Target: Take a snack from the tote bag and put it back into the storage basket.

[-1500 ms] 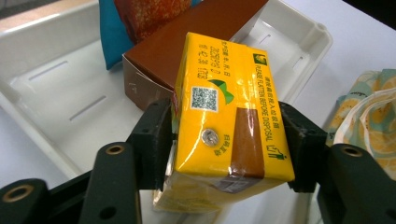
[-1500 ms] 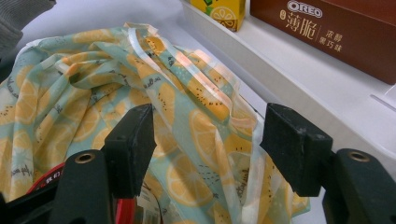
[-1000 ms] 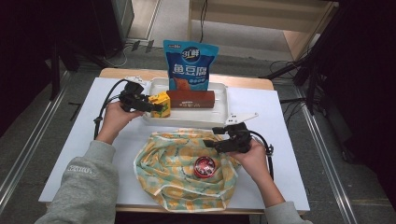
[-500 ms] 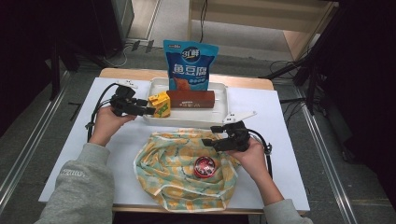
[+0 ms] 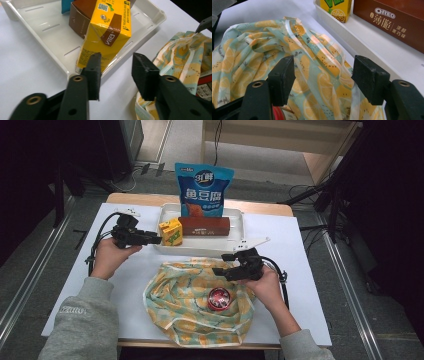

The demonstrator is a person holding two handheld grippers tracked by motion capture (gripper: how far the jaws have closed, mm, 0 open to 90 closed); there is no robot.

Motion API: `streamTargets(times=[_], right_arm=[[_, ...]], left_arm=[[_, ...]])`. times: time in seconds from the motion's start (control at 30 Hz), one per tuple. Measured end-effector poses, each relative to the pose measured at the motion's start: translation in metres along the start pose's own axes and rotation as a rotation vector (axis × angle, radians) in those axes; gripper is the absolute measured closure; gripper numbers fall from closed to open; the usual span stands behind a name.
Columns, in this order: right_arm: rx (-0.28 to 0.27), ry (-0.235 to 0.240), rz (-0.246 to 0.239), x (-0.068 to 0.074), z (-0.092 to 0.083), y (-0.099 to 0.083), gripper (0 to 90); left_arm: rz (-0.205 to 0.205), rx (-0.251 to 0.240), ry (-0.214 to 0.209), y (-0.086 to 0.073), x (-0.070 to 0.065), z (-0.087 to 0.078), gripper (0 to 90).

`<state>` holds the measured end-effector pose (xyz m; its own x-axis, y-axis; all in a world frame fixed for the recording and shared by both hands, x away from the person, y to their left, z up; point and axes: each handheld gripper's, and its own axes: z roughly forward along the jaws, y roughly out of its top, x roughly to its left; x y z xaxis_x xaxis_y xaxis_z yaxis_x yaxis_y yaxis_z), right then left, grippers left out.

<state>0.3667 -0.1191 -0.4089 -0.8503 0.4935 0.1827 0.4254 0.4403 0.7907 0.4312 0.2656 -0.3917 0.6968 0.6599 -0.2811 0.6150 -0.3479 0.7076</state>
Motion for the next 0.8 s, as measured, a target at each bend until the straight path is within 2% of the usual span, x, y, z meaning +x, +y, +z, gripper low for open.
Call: streamTargets(times=[0.17,0.33,0.5,0.63,0.8], right_arm=[[-0.002,0.004,-0.006,0.000,0.001,0.002,35.0],[0.003,0.002,-0.007,0.000,0.003,0.002,35.1],[0.003,0.003,-0.007,0.002,0.003,0.002,35.1],[0.005,0.002,-0.012,0.003,0.003,0.002,35.1],[0.004,0.002,-0.017,0.003,0.002,0.002,35.1]], left_arm=[[0.025,0.006,-0.020,0.000,-0.007,0.001,79.8],[0.037,0.029,-0.045,0.001,-0.012,0.008,90.0],[0.043,0.049,-0.044,0.002,-0.015,0.016,90.0],[0.056,0.042,-0.037,0.004,-0.018,0.019,90.0],[0.040,0.027,-0.039,0.005,-0.017,0.023,90.0]])
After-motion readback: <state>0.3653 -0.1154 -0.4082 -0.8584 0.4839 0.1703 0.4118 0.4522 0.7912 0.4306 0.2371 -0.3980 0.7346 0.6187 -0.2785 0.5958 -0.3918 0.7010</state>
